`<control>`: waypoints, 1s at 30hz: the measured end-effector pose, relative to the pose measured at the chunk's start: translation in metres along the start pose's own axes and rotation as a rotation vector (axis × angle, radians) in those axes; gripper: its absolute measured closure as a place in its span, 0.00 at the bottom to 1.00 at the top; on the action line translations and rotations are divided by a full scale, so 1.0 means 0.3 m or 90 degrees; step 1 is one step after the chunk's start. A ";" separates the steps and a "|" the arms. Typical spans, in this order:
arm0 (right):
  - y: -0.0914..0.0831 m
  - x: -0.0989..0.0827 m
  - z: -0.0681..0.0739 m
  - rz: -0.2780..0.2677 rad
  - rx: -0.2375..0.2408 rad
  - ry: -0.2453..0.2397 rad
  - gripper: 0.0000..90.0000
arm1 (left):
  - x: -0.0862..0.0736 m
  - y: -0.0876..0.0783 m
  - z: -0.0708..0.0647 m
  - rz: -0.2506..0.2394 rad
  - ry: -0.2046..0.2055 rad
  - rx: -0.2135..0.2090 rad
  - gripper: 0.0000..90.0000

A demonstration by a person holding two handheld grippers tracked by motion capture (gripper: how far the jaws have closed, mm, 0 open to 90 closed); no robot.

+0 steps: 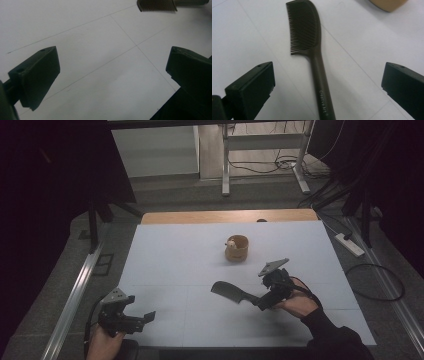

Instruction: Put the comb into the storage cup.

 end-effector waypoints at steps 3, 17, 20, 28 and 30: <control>0.001 0.002 -0.009 0.003 -0.001 0.009 0.00 | 0.000 0.000 0.000 0.001 0.000 -0.001 0.00; 0.077 -0.017 0.011 0.056 0.004 -0.021 0.00 | -0.001 0.000 0.001 0.002 -0.001 -0.003 0.00; 0.105 -0.027 0.017 0.071 0.008 -0.027 0.00 | -0.001 0.000 0.001 0.002 -0.001 -0.004 0.00; 0.164 -0.058 0.018 0.112 0.008 -0.046 0.00 | -0.001 0.000 0.002 0.003 -0.001 -0.004 0.00; 0.175 -0.066 0.015 0.121 0.007 -0.049 0.00 | -0.001 0.000 0.002 0.002 -0.003 -0.005 0.00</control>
Point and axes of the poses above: each handheld gripper's, and its own axes: y roughly forward along the jaws, x roughly out of its top, z roughly to its left, the point moved 9 cm from there along y, roughly forward along the jaws, and after that the axes turned 5 degrees about z, right-handed, at the moved point
